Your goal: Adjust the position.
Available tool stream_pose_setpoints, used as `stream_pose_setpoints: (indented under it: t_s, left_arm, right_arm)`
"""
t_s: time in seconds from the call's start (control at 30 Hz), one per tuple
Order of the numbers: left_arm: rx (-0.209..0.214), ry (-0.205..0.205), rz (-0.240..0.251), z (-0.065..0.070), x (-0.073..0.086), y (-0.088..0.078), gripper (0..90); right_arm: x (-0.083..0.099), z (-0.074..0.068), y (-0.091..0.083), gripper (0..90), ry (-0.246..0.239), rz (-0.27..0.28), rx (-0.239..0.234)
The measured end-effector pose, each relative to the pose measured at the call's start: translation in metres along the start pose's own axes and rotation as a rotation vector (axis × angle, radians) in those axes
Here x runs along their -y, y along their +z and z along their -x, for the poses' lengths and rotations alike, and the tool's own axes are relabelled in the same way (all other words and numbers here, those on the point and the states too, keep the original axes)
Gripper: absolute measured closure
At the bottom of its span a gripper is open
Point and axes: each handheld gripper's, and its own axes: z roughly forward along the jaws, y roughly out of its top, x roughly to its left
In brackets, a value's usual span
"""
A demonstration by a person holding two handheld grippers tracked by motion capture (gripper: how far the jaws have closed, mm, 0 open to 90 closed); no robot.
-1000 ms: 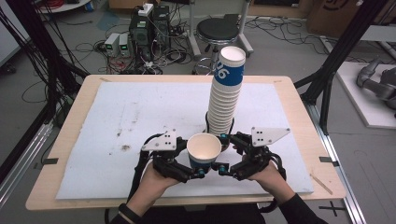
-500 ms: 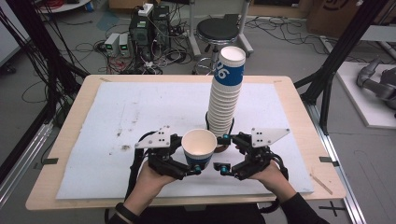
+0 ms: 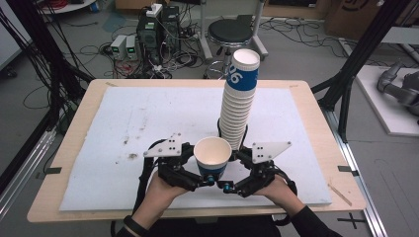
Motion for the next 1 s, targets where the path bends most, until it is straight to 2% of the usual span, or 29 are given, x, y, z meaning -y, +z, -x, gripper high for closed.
stream_pose_setpoints:
  t_s: [0.3, 0.33, 0.47, 0.6, 0.67, 0.83, 1.0]
  left_arm:
    - [0.023, -0.004, -0.013, 0.002, 0.004, 0.009, 25.0]
    - [0.025, -0.006, -0.013, 0.003, 0.004, 0.01, 25.0]
    - [0.019, -0.002, -0.008, 0.002, 0.004, 0.009, 24.6]
    - [0.017, -0.004, -0.001, 0.004, 0.003, 0.009, 20.8]
    - [-0.002, 0.005, 0.006, 0.005, 0.001, 0.008, 16.1]
    - [0.001, 0.004, 0.037, 0.007, -0.005, 0.004, 14.9]
    - [-0.002, 0.005, 0.035, 0.007, -0.006, 0.003, 14.9]
  right_arm:
    - [0.002, -0.003, 0.011, 20.4, 0.014, 0.01, -0.012]
    - [0.003, -0.003, 0.011, 24.8, 0.017, 0.016, -0.007]
    - [0.004, -0.002, 0.011, 29.9, 0.024, 0.025, -0.027]
    - [0.005, -0.003, 0.011, 30.0, 0.017, 0.03, -0.02]
    - [0.006, -0.003, 0.013, 30.2, 0.015, 0.026, -0.018]
    - [0.007, -0.004, 0.015, 30.2, 0.011, 0.024, -0.018]
    - [0.009, -0.005, 0.018, 30.2, 0.014, 0.023, -0.03]
